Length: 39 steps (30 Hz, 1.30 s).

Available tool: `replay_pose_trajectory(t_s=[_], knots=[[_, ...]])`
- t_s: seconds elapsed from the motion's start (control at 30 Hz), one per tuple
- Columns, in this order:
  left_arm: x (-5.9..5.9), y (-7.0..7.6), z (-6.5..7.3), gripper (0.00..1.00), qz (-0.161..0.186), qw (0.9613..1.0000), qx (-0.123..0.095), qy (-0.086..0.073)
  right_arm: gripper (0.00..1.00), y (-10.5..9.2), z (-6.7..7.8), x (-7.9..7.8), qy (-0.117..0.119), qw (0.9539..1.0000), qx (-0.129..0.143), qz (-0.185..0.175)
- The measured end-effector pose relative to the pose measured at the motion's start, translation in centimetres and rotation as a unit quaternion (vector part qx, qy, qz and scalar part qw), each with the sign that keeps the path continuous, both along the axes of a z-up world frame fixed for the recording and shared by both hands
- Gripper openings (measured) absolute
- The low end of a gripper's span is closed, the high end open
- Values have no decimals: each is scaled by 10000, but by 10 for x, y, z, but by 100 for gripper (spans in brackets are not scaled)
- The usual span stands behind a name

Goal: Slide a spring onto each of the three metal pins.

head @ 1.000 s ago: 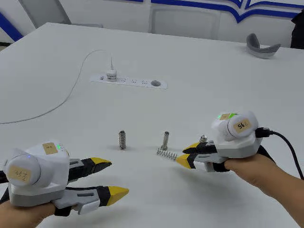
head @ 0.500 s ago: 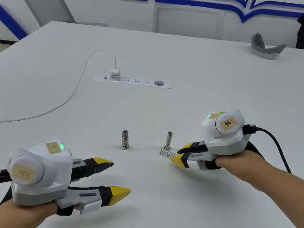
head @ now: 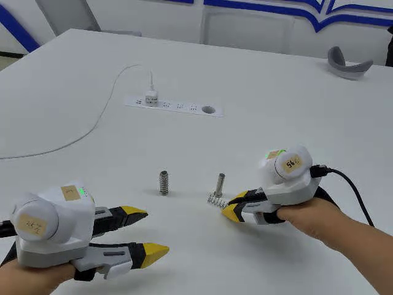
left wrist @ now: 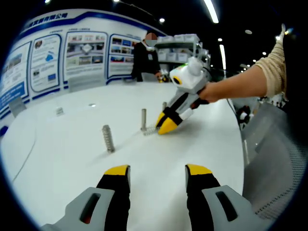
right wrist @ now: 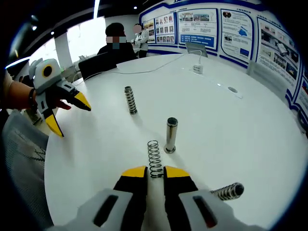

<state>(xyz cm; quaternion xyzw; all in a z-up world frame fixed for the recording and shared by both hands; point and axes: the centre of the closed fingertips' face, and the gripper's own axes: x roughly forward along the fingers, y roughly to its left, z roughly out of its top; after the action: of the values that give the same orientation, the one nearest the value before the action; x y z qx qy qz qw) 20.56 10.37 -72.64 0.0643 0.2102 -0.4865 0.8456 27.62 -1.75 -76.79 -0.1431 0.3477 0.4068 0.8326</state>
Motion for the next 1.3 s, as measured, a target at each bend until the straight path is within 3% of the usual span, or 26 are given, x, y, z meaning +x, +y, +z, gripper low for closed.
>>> replay_pose_trajectory(t_s=[0.47, 0.77, 1.3], knots=[[0, -4, 2, 46, -57, 10000, 27, -27, 12, -1, 3, -13, -1, 9997, -71, 239], [1, -8, 4, 45, -121, 9999, 49, -71, 12, 3, 18, -30, -110, 9979, -100, 633], [-2, -21, 9, 43, -325, 9993, 50, -172, 12, 26, 41, -66, -218, 9881, -120, 1516]])
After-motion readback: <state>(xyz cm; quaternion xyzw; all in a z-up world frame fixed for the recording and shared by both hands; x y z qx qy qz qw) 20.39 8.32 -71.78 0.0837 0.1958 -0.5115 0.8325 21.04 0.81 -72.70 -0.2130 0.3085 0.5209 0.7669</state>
